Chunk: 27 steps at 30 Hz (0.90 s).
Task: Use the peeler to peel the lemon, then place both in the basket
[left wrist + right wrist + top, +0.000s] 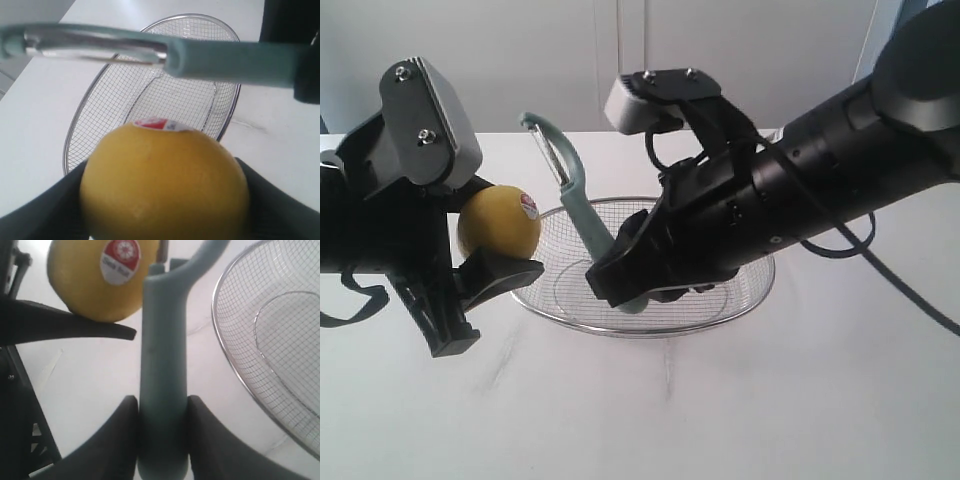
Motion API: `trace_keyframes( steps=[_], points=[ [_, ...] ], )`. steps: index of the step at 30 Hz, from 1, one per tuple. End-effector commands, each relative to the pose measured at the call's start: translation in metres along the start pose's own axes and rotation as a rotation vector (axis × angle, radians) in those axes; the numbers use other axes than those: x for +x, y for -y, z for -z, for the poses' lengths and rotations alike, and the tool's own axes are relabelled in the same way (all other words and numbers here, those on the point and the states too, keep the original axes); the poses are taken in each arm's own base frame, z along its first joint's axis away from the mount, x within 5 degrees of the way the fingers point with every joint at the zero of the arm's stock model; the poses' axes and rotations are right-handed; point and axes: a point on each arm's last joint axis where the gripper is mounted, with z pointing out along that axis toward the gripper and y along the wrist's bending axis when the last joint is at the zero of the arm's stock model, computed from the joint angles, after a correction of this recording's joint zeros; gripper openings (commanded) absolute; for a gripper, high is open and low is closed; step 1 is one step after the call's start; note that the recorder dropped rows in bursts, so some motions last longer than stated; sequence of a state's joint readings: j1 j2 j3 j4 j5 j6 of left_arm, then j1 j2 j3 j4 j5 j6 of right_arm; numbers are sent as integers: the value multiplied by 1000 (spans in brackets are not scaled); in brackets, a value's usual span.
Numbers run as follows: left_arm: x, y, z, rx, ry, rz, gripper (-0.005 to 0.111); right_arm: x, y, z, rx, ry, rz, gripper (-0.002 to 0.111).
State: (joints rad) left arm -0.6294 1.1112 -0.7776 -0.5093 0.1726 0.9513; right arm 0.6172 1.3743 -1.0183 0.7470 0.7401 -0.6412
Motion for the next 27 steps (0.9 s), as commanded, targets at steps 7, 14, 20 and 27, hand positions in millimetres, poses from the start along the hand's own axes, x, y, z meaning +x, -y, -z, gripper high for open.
trace_keyframes(
  steps=[7, 14, 20, 27],
  points=[
    [-1, 1, 1, 5, 8, 32, 0, -7, -16, 40, 48, 124, 60, 0],
    [-1, 1, 1, 6, 7, 32, 0, -6, -11, 41, 106, 114, 42, 0],
    [-1, 1, 1, 6, 7, 34, 0, -3, -4, 26, 98, 61, 14, 0],
    [-1, 1, 1, 6, 7, 34, 0, 2, 8, -6, 66, -40, -52, 0]
  ],
)
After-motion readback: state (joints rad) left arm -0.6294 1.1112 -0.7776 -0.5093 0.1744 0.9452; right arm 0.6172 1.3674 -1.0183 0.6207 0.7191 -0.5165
